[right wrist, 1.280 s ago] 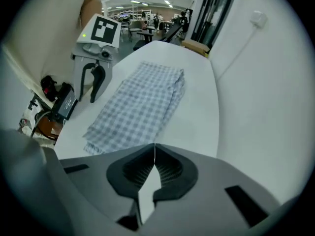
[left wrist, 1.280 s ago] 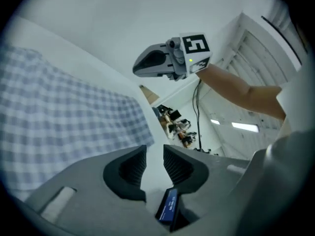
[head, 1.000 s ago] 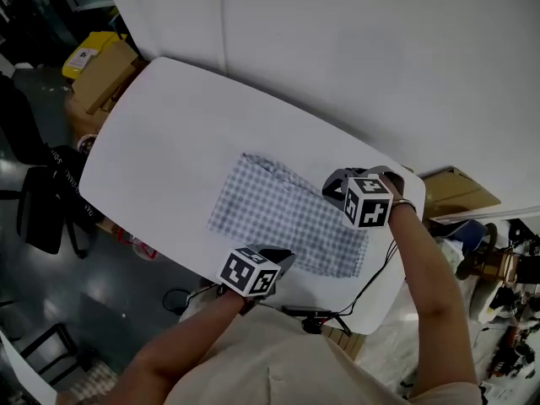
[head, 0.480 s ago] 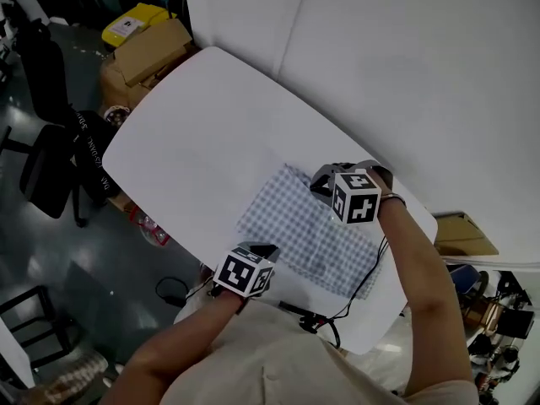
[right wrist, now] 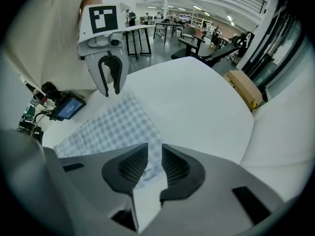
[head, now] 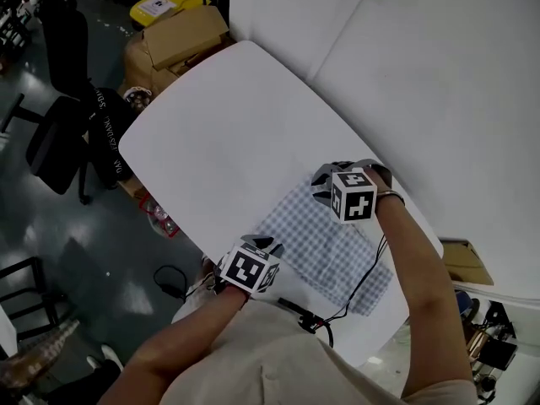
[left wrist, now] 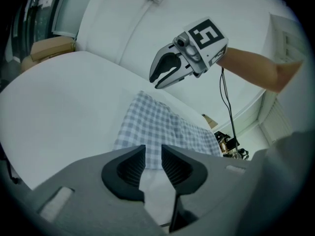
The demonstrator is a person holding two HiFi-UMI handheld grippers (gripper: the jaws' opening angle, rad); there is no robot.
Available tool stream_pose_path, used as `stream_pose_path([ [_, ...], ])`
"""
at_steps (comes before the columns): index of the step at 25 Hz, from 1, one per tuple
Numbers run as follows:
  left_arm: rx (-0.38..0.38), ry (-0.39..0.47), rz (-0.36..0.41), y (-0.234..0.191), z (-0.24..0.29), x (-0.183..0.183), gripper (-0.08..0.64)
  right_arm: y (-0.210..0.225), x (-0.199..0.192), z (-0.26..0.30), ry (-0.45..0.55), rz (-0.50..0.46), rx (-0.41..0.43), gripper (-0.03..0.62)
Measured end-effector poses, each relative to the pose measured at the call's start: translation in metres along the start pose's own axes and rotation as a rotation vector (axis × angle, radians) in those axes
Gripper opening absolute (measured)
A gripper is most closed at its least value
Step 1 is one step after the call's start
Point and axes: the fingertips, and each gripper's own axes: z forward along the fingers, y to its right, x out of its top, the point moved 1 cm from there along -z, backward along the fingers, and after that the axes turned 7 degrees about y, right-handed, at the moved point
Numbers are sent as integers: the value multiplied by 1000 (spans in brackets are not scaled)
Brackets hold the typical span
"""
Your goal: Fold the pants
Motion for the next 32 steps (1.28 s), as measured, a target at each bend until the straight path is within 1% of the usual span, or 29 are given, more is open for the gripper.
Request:
stream_pose_path([
  [7, 50, -14, -12, -31, 5, 4, 142, 25, 5, 24, -18, -47, 56, 133],
  [10, 75, -33, -19, -42, 8, 4, 169, 30, 4, 35, -48, -85, 103, 163],
  [12, 89, -52, -26, -50, 11, 2, 177, 31, 1, 43, -75, -111, 141, 170],
  [15, 105, -69, -32, -61, 17, 0, 178, 29, -6, 54, -114, -135, 209, 175],
  [19, 115, -86, -47, -71, 23, -2, 178, 27, -15, 65, -150, -132, 280, 179],
  [22, 105, -107, -53, -72, 27, -5, 178, 24, -22, 75, -167, -123, 336, 179],
  [24, 94, -122, -42, -70, 31, -5, 178, 22, -27, 80, -177, -113, 369, 179],
  [27, 96, -145, -27, -68, 38, -7, 178, 21, -32, 86, -185, -125, 390, 179],
  [30, 102, -165, -31, -66, 43, -12, 178, 16, -33, 92, -189, -144, 412, 178],
  [32, 110, -174, -27, -66, 45, -13, 178, 15, -34, 95, -189, -154, 418, 158],
])
